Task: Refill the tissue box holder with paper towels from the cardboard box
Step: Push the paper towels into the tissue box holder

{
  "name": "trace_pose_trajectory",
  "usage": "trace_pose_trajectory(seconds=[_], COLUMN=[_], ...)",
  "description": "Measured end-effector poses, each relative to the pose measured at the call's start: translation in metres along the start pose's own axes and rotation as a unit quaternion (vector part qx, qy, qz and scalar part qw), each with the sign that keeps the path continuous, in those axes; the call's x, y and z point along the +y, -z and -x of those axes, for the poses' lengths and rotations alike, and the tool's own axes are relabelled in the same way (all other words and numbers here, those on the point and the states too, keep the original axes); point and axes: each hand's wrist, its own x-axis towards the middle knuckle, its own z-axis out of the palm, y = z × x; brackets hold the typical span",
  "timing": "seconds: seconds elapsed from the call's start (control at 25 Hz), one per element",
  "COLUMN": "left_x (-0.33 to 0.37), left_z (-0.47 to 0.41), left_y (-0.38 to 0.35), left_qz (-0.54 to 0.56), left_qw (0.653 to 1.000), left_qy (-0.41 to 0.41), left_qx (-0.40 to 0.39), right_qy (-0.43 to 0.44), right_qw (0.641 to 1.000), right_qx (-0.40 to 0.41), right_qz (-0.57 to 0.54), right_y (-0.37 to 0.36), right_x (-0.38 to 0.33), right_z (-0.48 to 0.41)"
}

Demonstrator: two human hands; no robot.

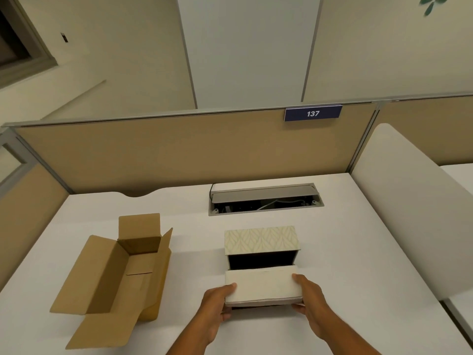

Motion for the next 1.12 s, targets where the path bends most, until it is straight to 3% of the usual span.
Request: trace_pose_trajectory(seconds=[0.64, 1.12], left_x=[0.008, 0.008], left_z=[-0.041, -0.042], left_y=[-0.022, -0.026], left_qz=[-0.03, -0.01], left_qw=[0.998, 0.996], left_qy=[0.038, 0.031], left_qx=[0.05, 0.083], right_qy=[-0.009, 0.053], right_qw=[0.996, 0.985], right_qx=[0.029, 0.03], right_qz=[0.083, 0.161], right_y=[-0.007, -0.005], right_x=[-0.019, -0.009], right_z=[-0.03, -0.034])
